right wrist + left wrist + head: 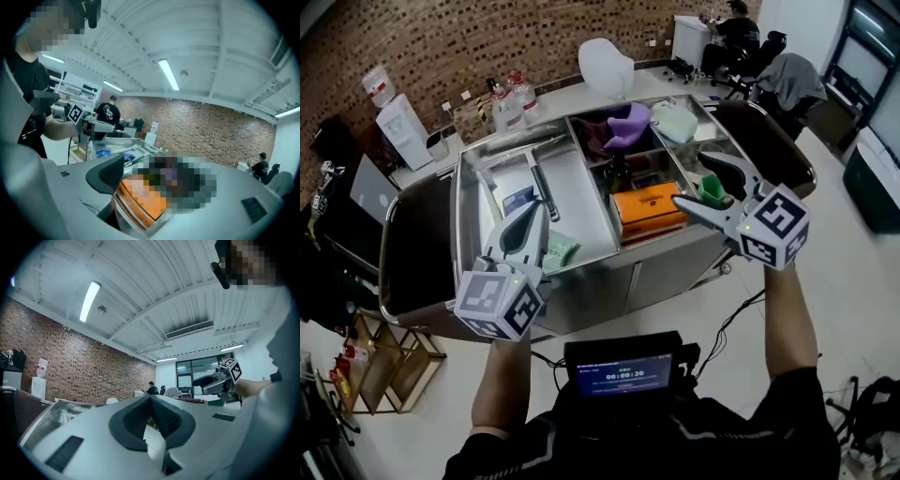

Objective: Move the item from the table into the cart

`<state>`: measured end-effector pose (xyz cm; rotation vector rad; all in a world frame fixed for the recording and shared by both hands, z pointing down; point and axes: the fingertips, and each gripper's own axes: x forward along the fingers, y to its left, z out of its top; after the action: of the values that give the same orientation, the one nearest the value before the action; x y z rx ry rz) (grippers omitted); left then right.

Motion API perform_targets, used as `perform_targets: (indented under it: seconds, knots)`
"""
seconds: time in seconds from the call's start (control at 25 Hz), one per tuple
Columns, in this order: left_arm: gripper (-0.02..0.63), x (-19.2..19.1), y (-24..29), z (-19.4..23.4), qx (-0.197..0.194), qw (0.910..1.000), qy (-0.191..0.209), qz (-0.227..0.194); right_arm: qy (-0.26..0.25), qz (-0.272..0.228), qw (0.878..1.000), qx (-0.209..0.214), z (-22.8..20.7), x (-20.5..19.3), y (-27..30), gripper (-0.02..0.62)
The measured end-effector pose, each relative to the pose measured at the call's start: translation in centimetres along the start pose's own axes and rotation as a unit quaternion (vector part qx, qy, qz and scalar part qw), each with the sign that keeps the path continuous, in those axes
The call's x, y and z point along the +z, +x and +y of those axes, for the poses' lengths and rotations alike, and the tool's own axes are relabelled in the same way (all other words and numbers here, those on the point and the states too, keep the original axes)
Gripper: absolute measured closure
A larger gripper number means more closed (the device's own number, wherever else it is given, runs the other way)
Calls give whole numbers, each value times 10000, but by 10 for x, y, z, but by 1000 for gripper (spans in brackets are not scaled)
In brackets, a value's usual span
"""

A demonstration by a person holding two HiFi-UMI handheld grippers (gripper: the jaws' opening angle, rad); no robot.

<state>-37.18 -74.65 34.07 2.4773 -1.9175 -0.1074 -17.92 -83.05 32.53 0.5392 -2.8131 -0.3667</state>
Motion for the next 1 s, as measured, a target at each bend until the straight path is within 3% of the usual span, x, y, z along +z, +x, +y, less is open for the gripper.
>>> perform_targets:
  seconds: [0.08,0.2,0.24,0.48,1.0]
  knots:
    - [603,-2,-7,-1,16,10000,-19,-48,306,-541,9975,-335,-1,8,-15,413]
    - [603,-2,-19,-2,51,9999,-31,-131,928,-1166,9861,-742,-2,12,-37,571]
    - [603,-2,-23,-4,72,9999,-39,-150,1074,-1273,9825,-835,-1,10,-43,594]
    - [603,-9,-41,-7,210,9995,-146,-175,1436,-1437,9722,-1168,8,-10,-60,594]
    - [603,-24,-51,-21,122,9998,-185,21,1313,-1441,9731,-1224,24,-12,-63,594]
